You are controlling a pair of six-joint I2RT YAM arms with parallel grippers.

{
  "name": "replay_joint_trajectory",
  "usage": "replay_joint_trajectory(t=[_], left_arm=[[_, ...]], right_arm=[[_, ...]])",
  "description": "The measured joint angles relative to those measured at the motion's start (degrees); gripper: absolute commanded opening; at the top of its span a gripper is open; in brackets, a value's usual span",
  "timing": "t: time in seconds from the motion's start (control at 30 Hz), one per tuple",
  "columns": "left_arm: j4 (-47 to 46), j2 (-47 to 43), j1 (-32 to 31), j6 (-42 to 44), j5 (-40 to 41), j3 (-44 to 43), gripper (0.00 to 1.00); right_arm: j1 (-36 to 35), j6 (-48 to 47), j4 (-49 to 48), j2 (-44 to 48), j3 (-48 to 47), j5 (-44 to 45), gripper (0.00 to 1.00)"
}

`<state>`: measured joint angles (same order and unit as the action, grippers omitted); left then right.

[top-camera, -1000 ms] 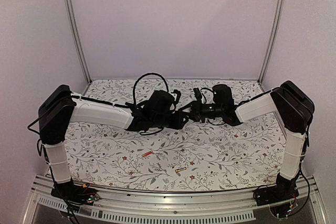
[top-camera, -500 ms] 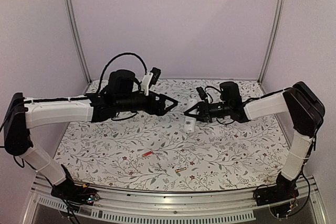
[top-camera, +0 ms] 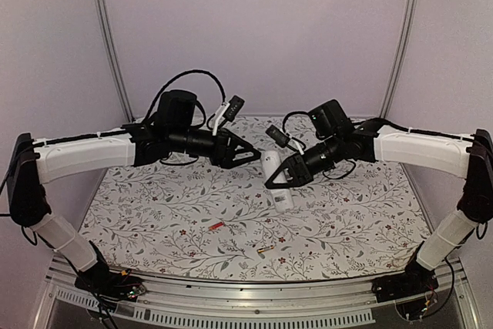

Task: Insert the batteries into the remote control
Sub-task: Pass from the right arm to the left

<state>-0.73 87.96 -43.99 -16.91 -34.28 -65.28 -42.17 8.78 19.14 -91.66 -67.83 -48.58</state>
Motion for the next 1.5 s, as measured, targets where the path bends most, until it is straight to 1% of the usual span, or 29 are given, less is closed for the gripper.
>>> replay_joint_trajectory(t=[0.1, 0.27, 0.53, 0.6, 0.73, 0.87, 0.93, 0.97, 1.03, 1.07, 1.1, 1.13, 1.23, 1.27, 1.37, 1.5], left_arm=[[-0.2, 0.9, -0.2, 0.0, -2.8, 0.0, 0.69], [-1.7, 1.3, -1.5, 0.3, -7.2, 0.2, 0.63], [-3.7, 4.1, -3.4, 0.1, -11.6, 0.2, 0.5], [-3.7, 4.8, -3.5, -0.3, -12.1, 0.2, 0.45], [-5.2, 5.3, -3.7, -1.4, -14.0, 0.2, 0.29], [-7.4, 5.4, -4.0, -3.0, -15.8, 0.1, 0.18], [-7.8, 5.6, -4.0, -3.9, -16.6, 0.1, 0.12], [-8.1, 5.7, -4.0, -4.2, -17.1, 0.1, 0.09], [-8.6, 5.8, -3.9, -4.6, -17.8, 0.1, 0.04], [-8.8, 5.8, -4.0, -4.8, -17.9, 0.1, 0.03], [-9.0, 5.8, -3.9, -5.1, -17.9, 0.1, 0.02], [-9.5, 5.8, -4.0, -5.3, -17.7, 0.1, 0.0], [-12.2, 5.8, -3.8, -6.6, -17.4, 0.5, 0.0], [-13.6, 5.7, -3.5, -7.3, -17.1, 0.9, 0.0], [-18.4, 5.3, -3.0, -10.6, -15.8, 2.6, 0.0], [-25.4, 4.5, -1.6, -15.1, -12.2, 4.8, 0.0]], right_arm=[[-2.1, -4.4, 5.5, 0.0, -1.9, 0.2, 0.0], [-3.6, -8.7, 11.0, -0.1, -3.8, 0.0, 0.0], [-3.9, -11.0, 13.8, -0.6, -5.8, -1.3, 0.0], [-4.0, -11.3, 14.0, -0.6, -5.9, -1.7, 0.0], [-4.0, -11.5, 14.4, -0.6, -5.9, -2.3, 0.0], [-4.0, -11.9, 14.7, -0.6, -6.1, -3.3, 0.0], [-4.0, -12.7, 15.1, -0.6, -6.1, -3.9, 0.02], [-4.0, -13.0, 15.3, -0.6, -6.2, -4.2, 0.09], [-4.0, -13.4, 15.6, -0.5, -6.2, -4.5, 0.36], [-4.0, -13.4, 15.8, -0.5, -6.3, -4.5, 0.45], [-3.9, -13.0, 16.0, -0.5, -6.5, -4.3, 0.65], [-3.9, -12.6, 15.9, -0.5, -6.6, -4.2, 0.8], [-3.7, -12.1, 15.6, 0.1, -6.9, -3.2, 0.96], [-3.3, -11.8, 15.4, 0.7, -6.9, -2.8, 0.98], [-1.3, -9.1, 12.7, 3.1, -6.3, -2.2, 0.99], [4.9, -1.6, 2.0, 9.9, -0.6, -0.8, 0.99]])
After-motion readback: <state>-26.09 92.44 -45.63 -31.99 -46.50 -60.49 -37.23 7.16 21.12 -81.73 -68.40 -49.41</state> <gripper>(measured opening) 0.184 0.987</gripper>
